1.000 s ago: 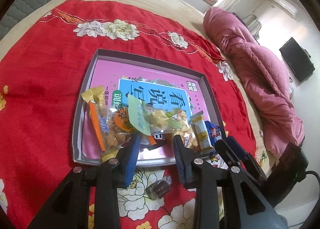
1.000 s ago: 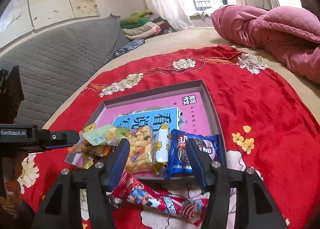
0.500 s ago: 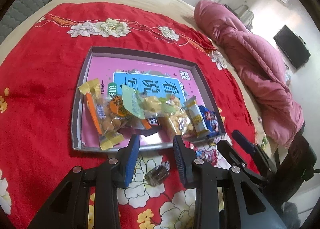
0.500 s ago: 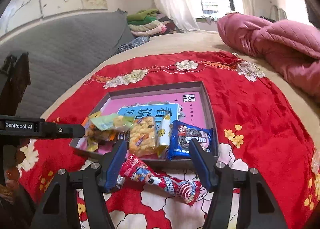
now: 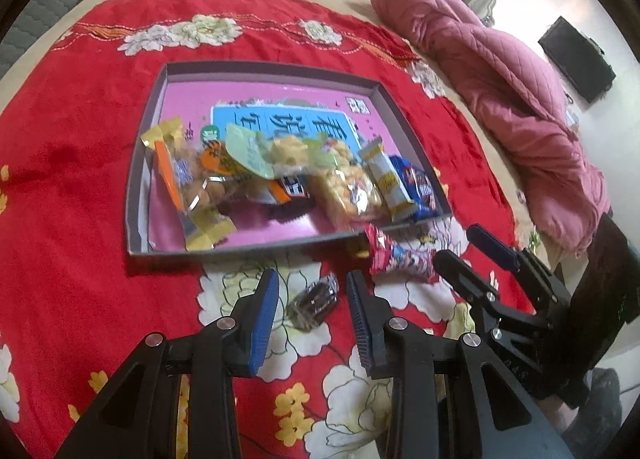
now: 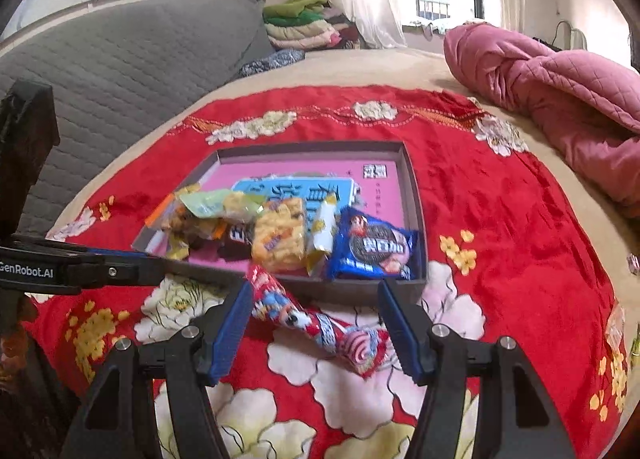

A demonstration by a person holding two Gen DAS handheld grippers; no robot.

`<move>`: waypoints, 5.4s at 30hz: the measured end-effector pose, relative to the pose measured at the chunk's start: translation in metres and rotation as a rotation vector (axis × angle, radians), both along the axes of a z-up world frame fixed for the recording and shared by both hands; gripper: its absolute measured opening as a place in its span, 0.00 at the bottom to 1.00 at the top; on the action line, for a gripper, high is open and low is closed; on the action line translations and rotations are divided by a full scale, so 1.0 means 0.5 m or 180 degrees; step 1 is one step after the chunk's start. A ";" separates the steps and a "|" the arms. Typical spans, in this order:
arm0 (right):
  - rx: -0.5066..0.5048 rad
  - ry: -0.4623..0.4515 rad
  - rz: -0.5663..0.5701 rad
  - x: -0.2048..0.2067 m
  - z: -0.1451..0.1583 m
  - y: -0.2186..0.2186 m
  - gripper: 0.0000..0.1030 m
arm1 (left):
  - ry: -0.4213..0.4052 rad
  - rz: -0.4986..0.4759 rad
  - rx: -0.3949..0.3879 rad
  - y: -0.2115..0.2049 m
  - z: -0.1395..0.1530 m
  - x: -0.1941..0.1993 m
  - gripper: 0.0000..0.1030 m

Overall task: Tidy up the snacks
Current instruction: 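Move both open tools back from the box toward the remaining snacks, then grasp the dark chocolate piece with the left tool while the right tool grasps the red candy tube, then lift the chocolate piece with the left tool while the right tool carries the candy tube over the box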

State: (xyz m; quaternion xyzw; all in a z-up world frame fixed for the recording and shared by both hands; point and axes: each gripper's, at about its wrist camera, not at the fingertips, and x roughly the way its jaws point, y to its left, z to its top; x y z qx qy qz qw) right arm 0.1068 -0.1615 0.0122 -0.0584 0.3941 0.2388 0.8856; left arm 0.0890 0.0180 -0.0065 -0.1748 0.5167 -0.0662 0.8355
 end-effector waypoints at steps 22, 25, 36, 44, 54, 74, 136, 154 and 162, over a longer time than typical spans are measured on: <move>-0.0420 0.0220 0.0192 0.006 -0.065 0.012 0.62 | 0.0274 -0.0207 0.0040 -0.029 -0.060 -0.003 0.38; -0.0437 0.0220 0.0224 0.008 -0.070 0.016 0.62 | 0.0297 -0.0228 0.0048 -0.033 -0.066 -0.001 0.38; -0.0560 0.0186 0.0414 0.017 -0.098 0.036 0.62 | 0.0406 -0.0331 0.0085 -0.055 -0.095 0.009 0.39; -0.0672 0.0040 0.0559 0.027 -0.110 0.052 0.62 | 0.0430 -0.0375 0.0092 -0.061 -0.111 0.020 0.39; -0.0642 0.0105 0.0661 0.032 -0.122 0.056 0.42 | 0.0455 -0.0412 0.0081 -0.062 -0.128 0.025 0.39; -0.0192 0.0329 0.0746 0.026 -0.104 0.046 0.26 | 0.0309 -0.0400 -0.0058 -0.059 -0.133 0.027 0.32; 0.0599 0.0101 0.0387 0.067 -0.008 0.061 0.16 | -0.0333 -0.0040 0.0117 -0.008 0.008 0.070 0.14; 0.0689 0.0122 0.0280 0.104 -0.014 0.078 0.16 | -0.0288 0.0051 0.0064 0.010 -0.010 0.097 0.13; 0.0691 0.0139 0.0226 0.113 -0.014 0.090 0.16 | -0.0334 0.0043 0.0136 0.007 0.000 0.098 0.13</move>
